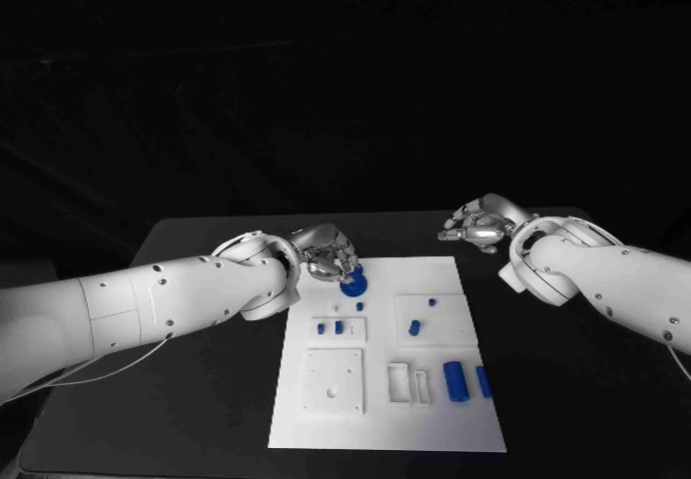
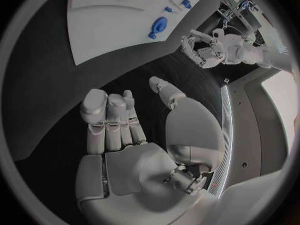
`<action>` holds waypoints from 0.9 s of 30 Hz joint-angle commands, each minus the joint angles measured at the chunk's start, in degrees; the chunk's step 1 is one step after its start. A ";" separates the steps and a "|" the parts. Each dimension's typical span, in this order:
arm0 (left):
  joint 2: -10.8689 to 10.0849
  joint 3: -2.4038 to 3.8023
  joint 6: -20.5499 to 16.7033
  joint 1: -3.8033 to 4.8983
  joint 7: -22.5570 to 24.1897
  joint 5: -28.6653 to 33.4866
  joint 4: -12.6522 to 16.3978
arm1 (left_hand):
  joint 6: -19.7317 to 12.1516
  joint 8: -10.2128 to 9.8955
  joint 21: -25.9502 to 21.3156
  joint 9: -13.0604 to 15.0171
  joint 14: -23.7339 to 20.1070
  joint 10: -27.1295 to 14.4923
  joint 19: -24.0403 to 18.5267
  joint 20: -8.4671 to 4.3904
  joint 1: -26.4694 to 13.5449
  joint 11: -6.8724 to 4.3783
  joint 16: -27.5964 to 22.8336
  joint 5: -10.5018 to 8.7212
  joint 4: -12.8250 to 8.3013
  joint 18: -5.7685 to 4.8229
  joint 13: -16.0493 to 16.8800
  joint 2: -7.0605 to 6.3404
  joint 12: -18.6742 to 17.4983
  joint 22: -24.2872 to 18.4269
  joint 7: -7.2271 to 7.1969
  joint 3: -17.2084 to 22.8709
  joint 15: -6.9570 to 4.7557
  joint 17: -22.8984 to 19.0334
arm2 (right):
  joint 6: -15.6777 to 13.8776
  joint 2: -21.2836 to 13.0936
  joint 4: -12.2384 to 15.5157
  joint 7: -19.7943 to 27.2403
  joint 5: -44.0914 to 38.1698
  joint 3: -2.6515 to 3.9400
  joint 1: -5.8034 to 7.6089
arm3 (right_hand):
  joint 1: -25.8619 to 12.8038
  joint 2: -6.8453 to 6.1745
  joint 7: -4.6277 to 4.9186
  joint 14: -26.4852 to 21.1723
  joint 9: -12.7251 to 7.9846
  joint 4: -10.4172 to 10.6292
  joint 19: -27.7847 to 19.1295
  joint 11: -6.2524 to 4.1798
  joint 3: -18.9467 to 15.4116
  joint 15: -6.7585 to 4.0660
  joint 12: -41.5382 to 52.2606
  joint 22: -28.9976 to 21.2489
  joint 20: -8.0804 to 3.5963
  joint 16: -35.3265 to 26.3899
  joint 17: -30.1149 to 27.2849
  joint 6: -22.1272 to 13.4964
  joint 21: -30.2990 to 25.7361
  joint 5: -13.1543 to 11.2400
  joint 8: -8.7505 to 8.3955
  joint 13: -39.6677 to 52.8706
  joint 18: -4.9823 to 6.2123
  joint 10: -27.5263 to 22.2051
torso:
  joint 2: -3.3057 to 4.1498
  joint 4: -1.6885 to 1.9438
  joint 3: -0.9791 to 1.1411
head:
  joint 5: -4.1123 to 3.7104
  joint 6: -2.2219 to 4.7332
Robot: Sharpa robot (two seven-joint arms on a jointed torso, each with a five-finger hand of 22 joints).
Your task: Assemble the parts on the task board
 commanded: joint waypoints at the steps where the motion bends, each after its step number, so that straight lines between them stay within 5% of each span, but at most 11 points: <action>1: 1.55 -0.41 -0.69 -0.02 2.60 -8.74 -1.72 | 0.96 0.07 0.84 -0.93 0.97 1.86 1.07 -1.05 -0.23 -0.55 1.19 -2.31 0.74 4.02 -0.25 -0.37 -0.88 0.46 0.18 -0.75 -0.41 0.48 | 0.68 0.16 -0.17 0.71 0.11 0.03 -0.03 | -0.03 0.60 0.28 0.15 -0.04 -0.05 0.09 0.02 -0.23 -0.06 -0.03 -0.07 -0.30 -0.19 -0.02 -0.05 -0.37 0.39 -0.18 -0.09 8.06 -0.32 | 0.04 0.01 -0.09 | -0.04 0.02; 7: 4.54 -1.23 4.55 -0.34 1.21 -14.41 -4.19 | 1.66 -0.12 0.78 -2.30 0.48 1.31 0.83 -0.76 -0.51 -0.10 1.46 -3.20 1.80 4.20 -1.21 -1.37 -3.69 0.63 0.47 -0.94 0.01 0.39 | 0.57 0.35 -0.17 0.95 0.15 0.03 -0.09 | -0.04 0.60 0.29 0.15 -0.06 -0.05 0.08 0.03 -0.23 -0.06 -0.02 -0.07 -0.29 -0.20 -0.02 -0.09 -0.37 0.41 -0.20 -0.11 8.06 -0.33 | 0.14 -0.10 -0.07 | -0.08 0.00; 15: 5.96 -1.92 5.64 -0.90 1.38 -16.43 -5.71 | 1.96 -0.25 0.65 -3.26 0.06 0.95 0.48 -0.29 -1.45 0.40 1.56 -4.14 3.16 4.34 -1.84 -2.80 -5.74 0.76 0.68 -1.69 0.48 0.18 | 0.55 0.47 0.04 1.06 0.20 0.03 -0.09 | -0.08 0.68 0.33 0.07 -0.08 -0.04 -0.05 0.07 -0.19 -0.02 -0.03 -0.17 -0.24 -0.38 -0.09 -0.19 -0.55 0.55 -0.26 -0.22 8.06 -0.38 | 0.31 -0.21 -0.18 | -0.16 -0.03; 27: 7.32 -2.23 5.52 -2.75 2.12 -17.10 -7.37 | 3.04 0.19 1.52 -3.94 0.94 2.16 1.16 -0.44 -0.79 0.19 2.66 -3.98 3.85 4.79 -1.97 -2.75 -6.80 1.32 0.76 -1.94 0.30 0.18 | 0.26 0.57 0.03 1.63 0.41 0.03 -0.09 | -0.21 0.79 0.44 -0.32 -0.13 -0.15 -0.75 0.18 -0.06 0.10 -0.56 -0.81 0.31 -1.83 -0.75 -0.34 -1.57 0.80 -0.35 -1.07 8.06 -0.75 | 0.22 -0.13 -0.16 | -0.26 -0.28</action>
